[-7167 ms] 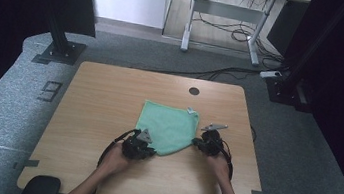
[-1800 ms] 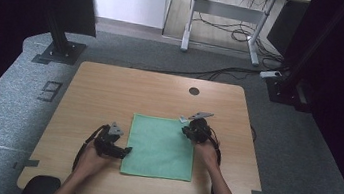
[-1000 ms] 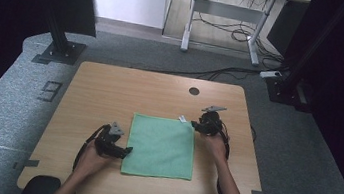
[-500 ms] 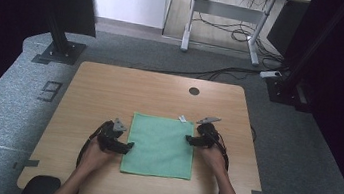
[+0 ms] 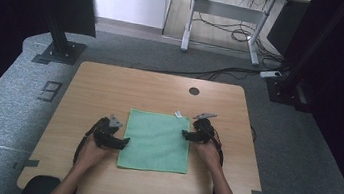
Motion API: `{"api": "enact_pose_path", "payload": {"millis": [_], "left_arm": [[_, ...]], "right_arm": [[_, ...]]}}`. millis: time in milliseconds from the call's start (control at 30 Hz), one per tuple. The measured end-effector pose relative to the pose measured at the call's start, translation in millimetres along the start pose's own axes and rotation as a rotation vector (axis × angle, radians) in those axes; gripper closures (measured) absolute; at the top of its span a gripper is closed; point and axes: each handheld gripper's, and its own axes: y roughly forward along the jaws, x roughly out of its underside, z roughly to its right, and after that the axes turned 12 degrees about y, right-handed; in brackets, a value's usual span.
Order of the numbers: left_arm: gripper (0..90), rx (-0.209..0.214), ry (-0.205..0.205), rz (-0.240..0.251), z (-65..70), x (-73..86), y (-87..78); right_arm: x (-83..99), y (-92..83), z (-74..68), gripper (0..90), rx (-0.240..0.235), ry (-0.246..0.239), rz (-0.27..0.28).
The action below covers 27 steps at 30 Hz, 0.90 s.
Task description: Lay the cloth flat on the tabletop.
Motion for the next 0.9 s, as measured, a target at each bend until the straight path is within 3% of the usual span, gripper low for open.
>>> {"api": "enact_pose_path", "payload": {"millis": [167,367,667,900], "left_arm": [[13.9,0.033,-0.010,0.047,-0.2,-2.8,-9.2],[11.1,0.061,-0.018,0.080,-3.3,0.7,-22.0],[3.6,0.072,-0.029,0.062,-13.1,19.4,-36.4],[0.0,0.064,-0.033,0.020,-18.3,33.5,-31.3]], "right_arm": [[1.8,-10.1,-4.1,30.0,-0.023,-0.014,0.017],[5.4,-34.3,-7.0,23.4,-0.057,-0.028,0.052],[28.6,-60.3,-1.5,13.8,-0.076,-0.017,0.054],[55.0,-67.4,3.5,3.8,-0.059,0.001,0.043]]}}
